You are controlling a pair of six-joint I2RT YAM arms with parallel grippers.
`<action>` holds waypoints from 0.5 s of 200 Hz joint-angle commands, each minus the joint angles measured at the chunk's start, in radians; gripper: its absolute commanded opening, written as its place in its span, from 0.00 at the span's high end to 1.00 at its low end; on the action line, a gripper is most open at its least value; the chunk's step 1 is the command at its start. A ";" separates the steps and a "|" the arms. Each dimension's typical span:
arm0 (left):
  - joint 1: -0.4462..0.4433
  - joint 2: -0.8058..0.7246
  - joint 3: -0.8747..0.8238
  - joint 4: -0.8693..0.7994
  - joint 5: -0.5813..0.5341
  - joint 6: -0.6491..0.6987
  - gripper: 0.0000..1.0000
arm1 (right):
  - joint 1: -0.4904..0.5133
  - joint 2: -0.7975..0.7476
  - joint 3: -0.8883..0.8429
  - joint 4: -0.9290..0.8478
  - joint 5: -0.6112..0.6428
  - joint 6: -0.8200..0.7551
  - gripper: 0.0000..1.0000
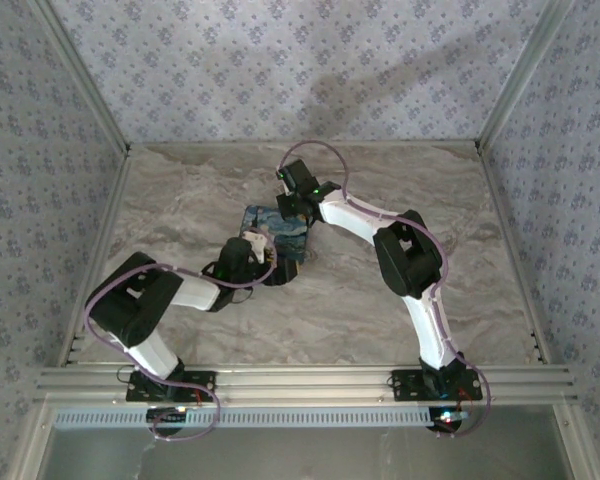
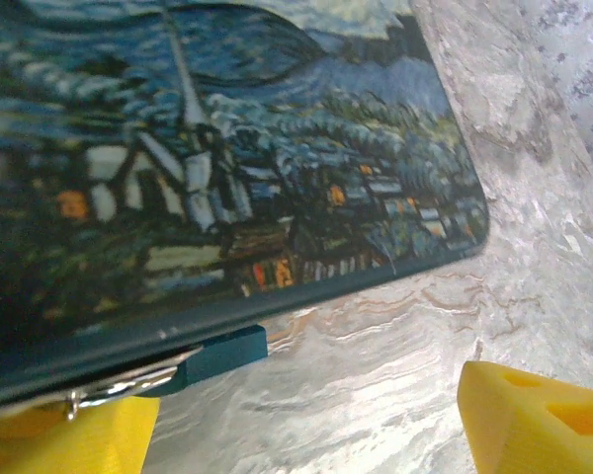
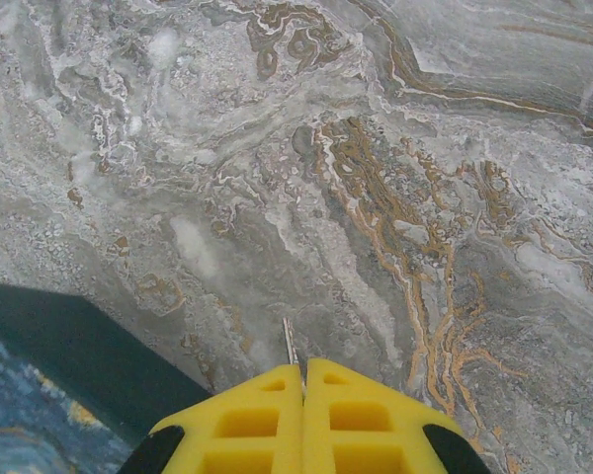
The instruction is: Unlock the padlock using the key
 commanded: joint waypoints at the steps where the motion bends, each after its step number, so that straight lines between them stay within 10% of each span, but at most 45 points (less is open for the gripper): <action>1: 0.041 -0.064 0.014 0.018 -0.052 0.013 0.19 | 0.022 0.021 -0.050 -0.194 -0.072 0.004 1.00; 100: 0.110 -0.053 0.055 -0.092 -0.004 0.021 0.34 | 0.030 0.012 -0.054 -0.188 -0.060 0.015 1.00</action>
